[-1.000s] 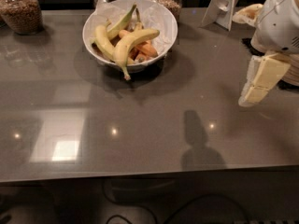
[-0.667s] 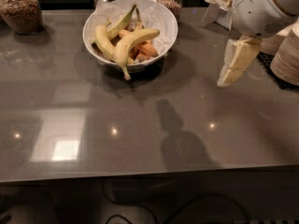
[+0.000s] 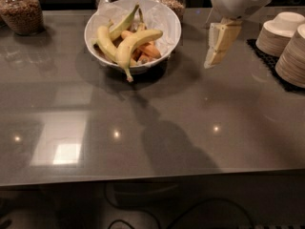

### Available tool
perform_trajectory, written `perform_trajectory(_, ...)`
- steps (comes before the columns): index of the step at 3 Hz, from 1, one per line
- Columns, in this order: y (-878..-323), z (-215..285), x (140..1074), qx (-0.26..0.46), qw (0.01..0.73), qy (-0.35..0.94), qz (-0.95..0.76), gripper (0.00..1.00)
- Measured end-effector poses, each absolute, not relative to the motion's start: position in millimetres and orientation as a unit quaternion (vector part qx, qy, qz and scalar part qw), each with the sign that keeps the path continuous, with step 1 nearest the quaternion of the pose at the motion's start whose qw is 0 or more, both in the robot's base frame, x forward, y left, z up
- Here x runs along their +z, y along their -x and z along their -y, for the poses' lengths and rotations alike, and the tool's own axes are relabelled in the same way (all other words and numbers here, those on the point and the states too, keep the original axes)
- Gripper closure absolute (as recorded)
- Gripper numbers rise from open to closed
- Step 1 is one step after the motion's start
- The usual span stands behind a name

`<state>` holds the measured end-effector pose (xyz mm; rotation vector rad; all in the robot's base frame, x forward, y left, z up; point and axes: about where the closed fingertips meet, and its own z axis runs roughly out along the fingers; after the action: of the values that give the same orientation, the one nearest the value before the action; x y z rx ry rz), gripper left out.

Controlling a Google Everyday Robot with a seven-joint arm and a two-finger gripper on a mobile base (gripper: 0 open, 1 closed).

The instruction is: Pick banana from white bowl

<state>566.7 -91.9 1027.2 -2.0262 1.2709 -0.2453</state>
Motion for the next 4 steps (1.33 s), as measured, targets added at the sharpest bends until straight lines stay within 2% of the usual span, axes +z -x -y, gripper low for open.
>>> perform_trajectory(1, -574.9, 88.3, 1025.9, -0.107, 0.357, 0.799, -0.473, 0.00)
perform_trajectory(3, -647.5, 39.6, 1014.3, -0.110, 0.352, 0.848, -0.380, 0.00)
perform_trajectory(4, -670.2, 6.9, 1001.7, -0.087, 0.359, 0.861, -0.349, 0.18)
